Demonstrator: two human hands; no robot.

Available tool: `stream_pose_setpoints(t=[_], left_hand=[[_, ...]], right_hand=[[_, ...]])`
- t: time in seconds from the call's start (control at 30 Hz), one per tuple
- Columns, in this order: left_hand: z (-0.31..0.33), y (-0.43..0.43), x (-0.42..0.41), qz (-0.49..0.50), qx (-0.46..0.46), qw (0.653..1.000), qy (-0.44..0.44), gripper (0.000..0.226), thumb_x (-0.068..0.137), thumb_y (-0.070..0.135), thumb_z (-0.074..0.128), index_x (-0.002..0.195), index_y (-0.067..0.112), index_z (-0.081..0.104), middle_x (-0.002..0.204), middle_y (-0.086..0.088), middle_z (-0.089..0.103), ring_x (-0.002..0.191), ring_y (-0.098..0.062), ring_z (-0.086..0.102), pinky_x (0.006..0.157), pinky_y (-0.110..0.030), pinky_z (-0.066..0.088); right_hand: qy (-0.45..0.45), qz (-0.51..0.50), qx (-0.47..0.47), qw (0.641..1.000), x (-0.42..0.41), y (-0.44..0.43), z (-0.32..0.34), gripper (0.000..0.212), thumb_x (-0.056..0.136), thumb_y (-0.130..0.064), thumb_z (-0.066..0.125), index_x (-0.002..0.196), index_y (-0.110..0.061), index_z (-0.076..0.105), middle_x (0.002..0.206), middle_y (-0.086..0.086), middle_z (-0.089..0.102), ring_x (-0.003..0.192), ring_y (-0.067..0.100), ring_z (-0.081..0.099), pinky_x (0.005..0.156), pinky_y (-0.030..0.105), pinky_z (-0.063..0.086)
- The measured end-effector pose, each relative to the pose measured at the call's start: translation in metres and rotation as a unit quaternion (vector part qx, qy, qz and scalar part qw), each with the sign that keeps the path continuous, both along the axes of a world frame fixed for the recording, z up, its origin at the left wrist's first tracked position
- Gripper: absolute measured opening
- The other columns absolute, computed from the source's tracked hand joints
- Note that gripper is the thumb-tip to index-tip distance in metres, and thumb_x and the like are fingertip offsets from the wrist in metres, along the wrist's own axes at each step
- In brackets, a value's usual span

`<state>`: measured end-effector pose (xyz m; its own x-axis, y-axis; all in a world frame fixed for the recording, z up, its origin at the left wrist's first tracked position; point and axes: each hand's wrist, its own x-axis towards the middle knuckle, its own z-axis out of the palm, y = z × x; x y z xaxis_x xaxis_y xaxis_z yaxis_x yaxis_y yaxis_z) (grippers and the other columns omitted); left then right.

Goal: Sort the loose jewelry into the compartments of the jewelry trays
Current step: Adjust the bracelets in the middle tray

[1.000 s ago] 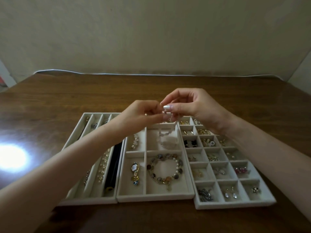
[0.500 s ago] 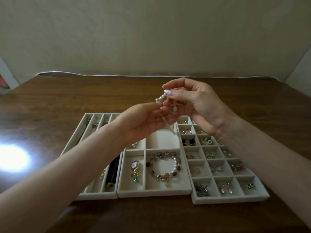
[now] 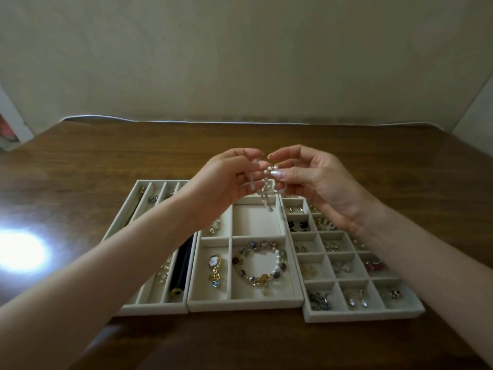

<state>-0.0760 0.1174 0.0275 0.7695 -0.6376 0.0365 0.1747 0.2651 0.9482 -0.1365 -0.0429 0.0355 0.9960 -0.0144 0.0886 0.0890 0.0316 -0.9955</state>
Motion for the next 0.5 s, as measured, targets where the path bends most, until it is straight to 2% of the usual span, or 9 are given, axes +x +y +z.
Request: stream_pose_setpoints(t=[0.1, 0.17, 0.33, 0.4, 0.5], left_hand=[[0.0038, 0.0019, 0.0018, -0.014, 0.034, 0.998, -0.047, 0.034, 0.072, 0.006, 0.058, 0.105, 0.010, 0.054, 0.081, 0.002, 0.064, 0.075, -0.011, 0.061, 0.068, -0.023, 0.050], [0.0063, 0.0034, 0.0028, -0.028, 0.056, 0.996, -0.065, 0.041, 0.067, 0.009, 0.059, 0.108, 0.010, 0.054, 0.079, 0.003, 0.064, 0.077, -0.011, 0.060, 0.073, -0.025, 0.047], [0.0063, 0.0033, 0.0035, -0.063, 0.101, 0.990, -0.080, 0.044, 0.068, 0.009, 0.063, 0.111, 0.009, 0.053, 0.082, -0.001, 0.062, 0.073, -0.012, 0.054, 0.065, -0.023, 0.045], [0.0068, 0.0043, 0.0024, -0.073, 0.133, 0.983, -0.107, 0.040, 0.072, 0.015, 0.064, 0.111, 0.011, 0.055, 0.082, 0.000, 0.062, 0.070, -0.011, 0.054, 0.067, -0.024, 0.045], [0.0087, 0.0066, 0.0012, -0.057, 0.138, 0.978, -0.148, 0.037, 0.073, 0.020, 0.063, 0.110, 0.016, 0.056, 0.075, 0.005, 0.063, 0.067, -0.010, 0.056, 0.071, -0.025, 0.046]], right_hand=[[-0.038, -0.017, -0.053, 0.998, 0.0000, 0.0005, 0.0014, 0.022, 0.081, 0.005, 0.062, 0.096, -0.011, 0.065, 0.082, 0.002, 0.068, 0.080, 0.016, 0.065, 0.078, 0.033, 0.055], [-0.061, -0.019, -0.065, 0.996, -0.0005, 0.0021, 0.0024, 0.023, 0.081, 0.006, 0.061, 0.096, -0.010, 0.065, 0.083, 0.001, 0.066, 0.080, 0.013, 0.065, 0.077, 0.029, 0.056], [-0.107, -0.022, -0.101, 0.989, -0.0010, 0.0067, 0.0029, 0.028, 0.080, 0.012, 0.059, 0.098, -0.008, 0.064, 0.086, 0.003, 0.062, 0.076, 0.009, 0.060, 0.072, 0.022, 0.053], [-0.121, -0.047, -0.138, 0.982, -0.0002, 0.0084, 0.0028, 0.026, 0.081, 0.011, 0.059, 0.096, -0.009, 0.065, 0.085, 0.004, 0.062, 0.076, 0.009, 0.059, 0.071, 0.021, 0.053], [-0.116, -0.100, -0.140, 0.978, 0.0035, 0.0065, 0.0025, 0.026, 0.083, 0.009, 0.058, 0.094, -0.013, 0.066, 0.088, 0.006, 0.061, 0.075, 0.010, 0.057, 0.066, 0.021, 0.053]])
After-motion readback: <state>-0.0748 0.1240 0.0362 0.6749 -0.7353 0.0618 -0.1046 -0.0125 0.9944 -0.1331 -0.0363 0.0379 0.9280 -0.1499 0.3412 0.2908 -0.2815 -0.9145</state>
